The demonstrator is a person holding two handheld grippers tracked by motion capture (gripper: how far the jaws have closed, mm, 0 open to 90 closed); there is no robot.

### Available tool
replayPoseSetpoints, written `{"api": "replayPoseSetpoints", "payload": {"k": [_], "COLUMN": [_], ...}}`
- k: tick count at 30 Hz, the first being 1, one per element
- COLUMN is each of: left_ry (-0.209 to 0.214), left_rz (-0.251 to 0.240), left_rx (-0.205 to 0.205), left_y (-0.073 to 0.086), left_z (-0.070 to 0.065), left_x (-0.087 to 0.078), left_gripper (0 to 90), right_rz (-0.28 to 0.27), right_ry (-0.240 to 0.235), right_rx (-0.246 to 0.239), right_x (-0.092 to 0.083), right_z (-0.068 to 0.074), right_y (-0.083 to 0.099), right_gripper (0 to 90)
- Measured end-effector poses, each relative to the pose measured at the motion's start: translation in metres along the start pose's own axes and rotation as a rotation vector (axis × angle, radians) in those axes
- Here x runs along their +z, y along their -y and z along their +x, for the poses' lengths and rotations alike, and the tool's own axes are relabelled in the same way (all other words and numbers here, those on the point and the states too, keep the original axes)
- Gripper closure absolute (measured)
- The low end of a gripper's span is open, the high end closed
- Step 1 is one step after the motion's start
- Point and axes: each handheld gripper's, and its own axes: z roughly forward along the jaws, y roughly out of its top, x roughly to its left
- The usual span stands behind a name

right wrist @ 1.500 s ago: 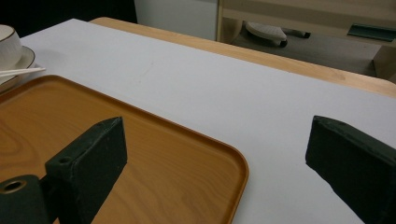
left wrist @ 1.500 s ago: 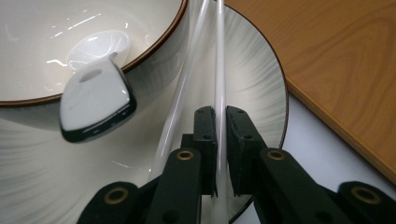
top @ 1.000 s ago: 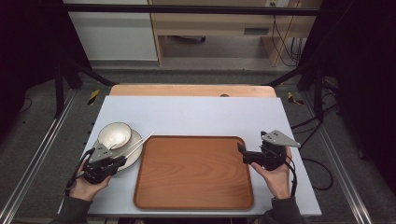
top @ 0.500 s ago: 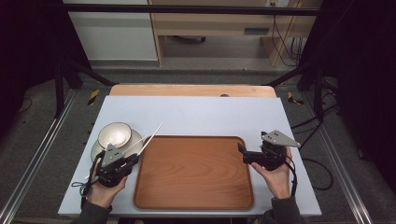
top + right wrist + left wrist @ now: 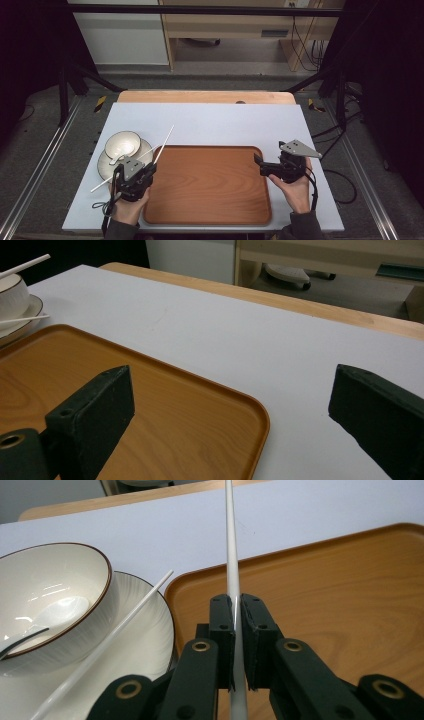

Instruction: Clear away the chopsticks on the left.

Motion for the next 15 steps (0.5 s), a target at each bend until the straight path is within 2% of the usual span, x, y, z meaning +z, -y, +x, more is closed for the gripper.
{"api": "replayPoseSetpoints", "payload": {"k": [2,3,7,10,12,15], "left_ry": [-0.003,-0.018,-0.046,-0.068,-0.072,-0.105], "left_rz": [-0.008,-0.006,0.005,0.013,0.014,0.026], "left_rx": [-0.028,-0.034,-0.067,-0.135,-0.144,-0.159], "left_y": [0.003,0.008,0.018,0.033,0.037,0.049], "left_z": [-0.004,-0.009,-0.012,-0.016,-0.018,-0.022], "left_x": [0.0,0.0,0.002,0.007,0.008,0.014], "left_gripper": [84.1,84.1,84.2,84.1,84.2,84.1], "right_rz": [-0.012,-0.016,-0.022,-0.022,-0.021,-0.012], "right_ry": [-0.006,-0.007,-0.013,-0.013,-0.015,-0.015], "right_rx": [-0.006,-0.008,-0.01,-0.011,-0.011,-0.013], "right_x": [-0.002,-0.003,-0.006,-0.005,-0.005,-0.003], "right_z": [0.001,0.001,0.002,0.003,0.003,0.003], "right_y": [-0.002,-0.003,-0.005,-0.005,-0.005,-0.004], "right_gripper": [4.4,4.3,4.3,4.3,4.3,4.3]}}
